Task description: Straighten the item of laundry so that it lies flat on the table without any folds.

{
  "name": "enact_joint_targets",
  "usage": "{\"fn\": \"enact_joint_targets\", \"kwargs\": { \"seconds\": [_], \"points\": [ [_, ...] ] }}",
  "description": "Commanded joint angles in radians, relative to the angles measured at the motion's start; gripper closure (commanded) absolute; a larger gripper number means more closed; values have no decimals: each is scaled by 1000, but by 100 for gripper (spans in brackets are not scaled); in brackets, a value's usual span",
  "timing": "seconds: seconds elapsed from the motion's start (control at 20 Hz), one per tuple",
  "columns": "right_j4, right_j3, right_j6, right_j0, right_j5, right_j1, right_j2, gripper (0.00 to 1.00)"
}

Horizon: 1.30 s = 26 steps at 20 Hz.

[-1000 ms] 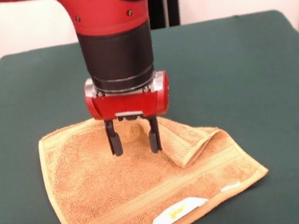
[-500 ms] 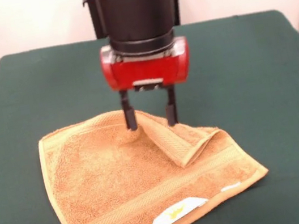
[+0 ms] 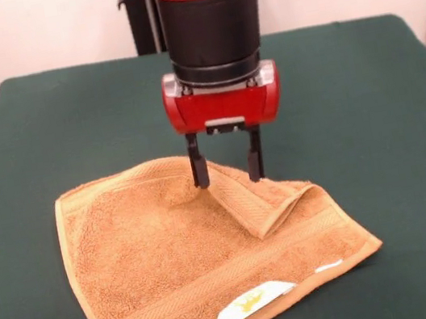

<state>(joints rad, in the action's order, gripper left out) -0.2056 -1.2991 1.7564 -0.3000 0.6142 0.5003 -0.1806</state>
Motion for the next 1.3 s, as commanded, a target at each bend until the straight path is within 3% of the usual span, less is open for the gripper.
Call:
{"fn": "enact_joint_targets", "kwargs": {
  "seconds": [0.05,1.0,1.05,1.3],
  "points": [
    [-46,-130,29,7,-98,-133,-72,0],
    [-43,-95,-33,-31,-106,-195,-117,0],
    [-45,-96,-33,-34,-109,-195,-119,100],
    [-50,-90,-33,-34,-109,-195,-123,100]
  ]
}}
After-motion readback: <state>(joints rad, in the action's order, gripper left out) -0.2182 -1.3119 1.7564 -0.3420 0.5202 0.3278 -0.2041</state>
